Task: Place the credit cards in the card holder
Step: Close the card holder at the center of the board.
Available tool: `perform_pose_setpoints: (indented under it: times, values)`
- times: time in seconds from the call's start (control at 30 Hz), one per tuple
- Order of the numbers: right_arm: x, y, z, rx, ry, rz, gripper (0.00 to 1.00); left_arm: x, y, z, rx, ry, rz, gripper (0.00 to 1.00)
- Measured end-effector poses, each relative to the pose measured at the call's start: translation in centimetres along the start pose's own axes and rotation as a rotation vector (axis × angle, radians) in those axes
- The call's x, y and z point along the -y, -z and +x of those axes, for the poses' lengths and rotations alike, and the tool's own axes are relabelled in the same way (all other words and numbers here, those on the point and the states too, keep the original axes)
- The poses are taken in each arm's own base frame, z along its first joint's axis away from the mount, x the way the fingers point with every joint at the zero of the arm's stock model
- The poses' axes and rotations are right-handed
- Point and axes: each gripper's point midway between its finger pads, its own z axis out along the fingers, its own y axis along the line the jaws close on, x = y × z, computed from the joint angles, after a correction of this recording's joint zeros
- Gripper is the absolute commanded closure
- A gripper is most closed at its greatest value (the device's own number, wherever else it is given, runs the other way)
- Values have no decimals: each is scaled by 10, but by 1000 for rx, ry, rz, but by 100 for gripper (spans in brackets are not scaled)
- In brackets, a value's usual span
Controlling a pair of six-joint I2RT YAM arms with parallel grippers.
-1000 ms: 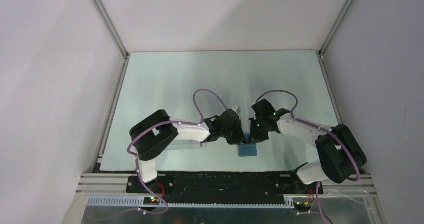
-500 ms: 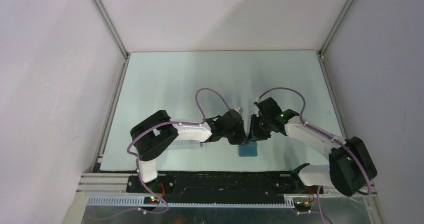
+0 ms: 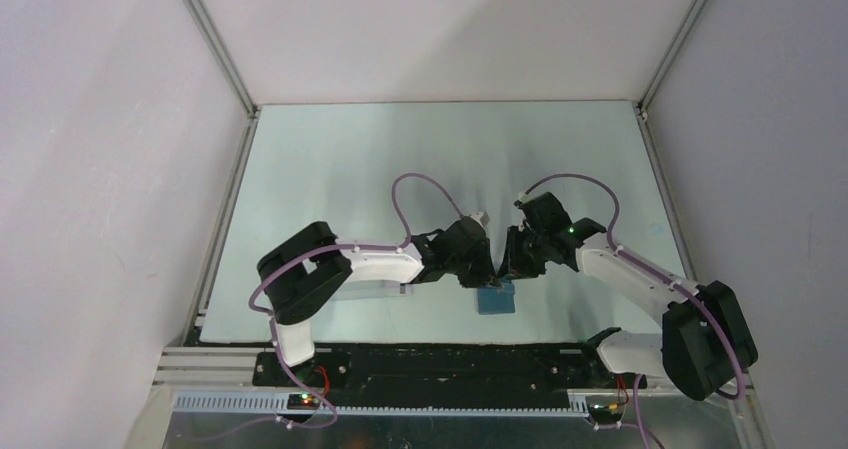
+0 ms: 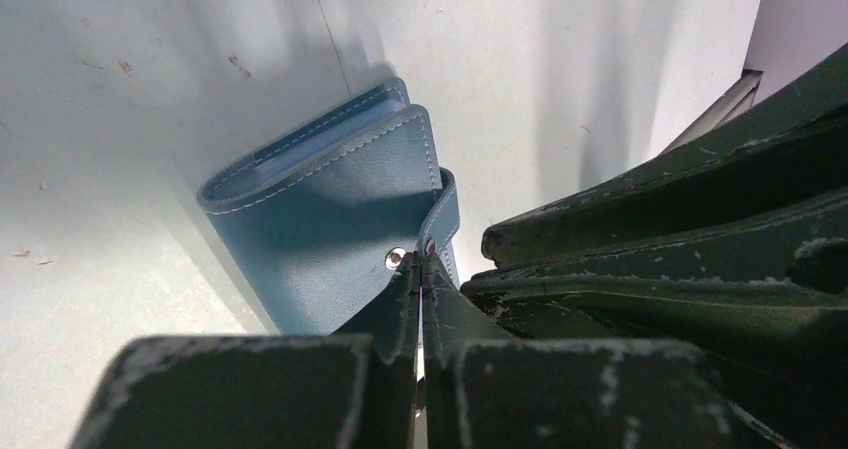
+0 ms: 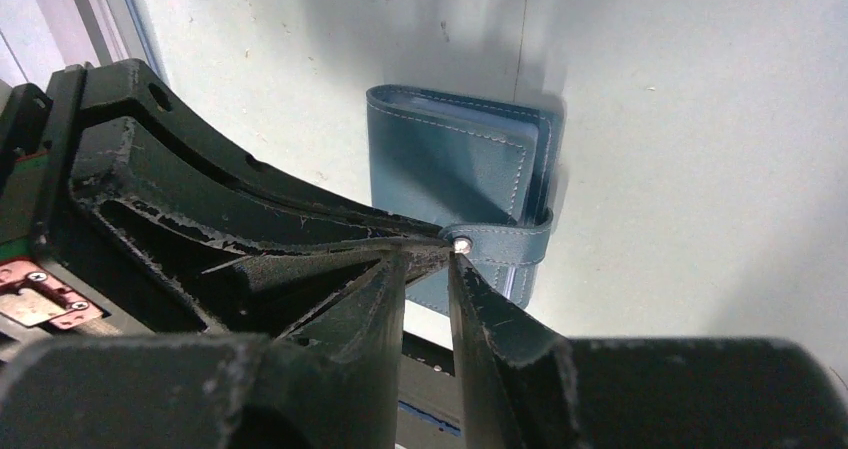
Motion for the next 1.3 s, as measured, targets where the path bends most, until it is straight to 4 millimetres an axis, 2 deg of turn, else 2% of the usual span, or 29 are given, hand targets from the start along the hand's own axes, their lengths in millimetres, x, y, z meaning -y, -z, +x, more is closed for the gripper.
perform_pose_setpoints:
  times: [1.0,1.1,1.2,1.3]
  values:
    - [10,-11,13,-60,-16,28,77,-8,0,9,-20,-20,-39,100]
    - [10,-12,13,-63,-17,30,82,-11,1,11,-25,-20,-52,100]
    - [11,-13,15,-70,-15,34,94,-14,1,13,-33,-23,-64,100]
    - [12,-16,18,-85,-7,42,100,-15,1,13,-35,-23,-66,100]
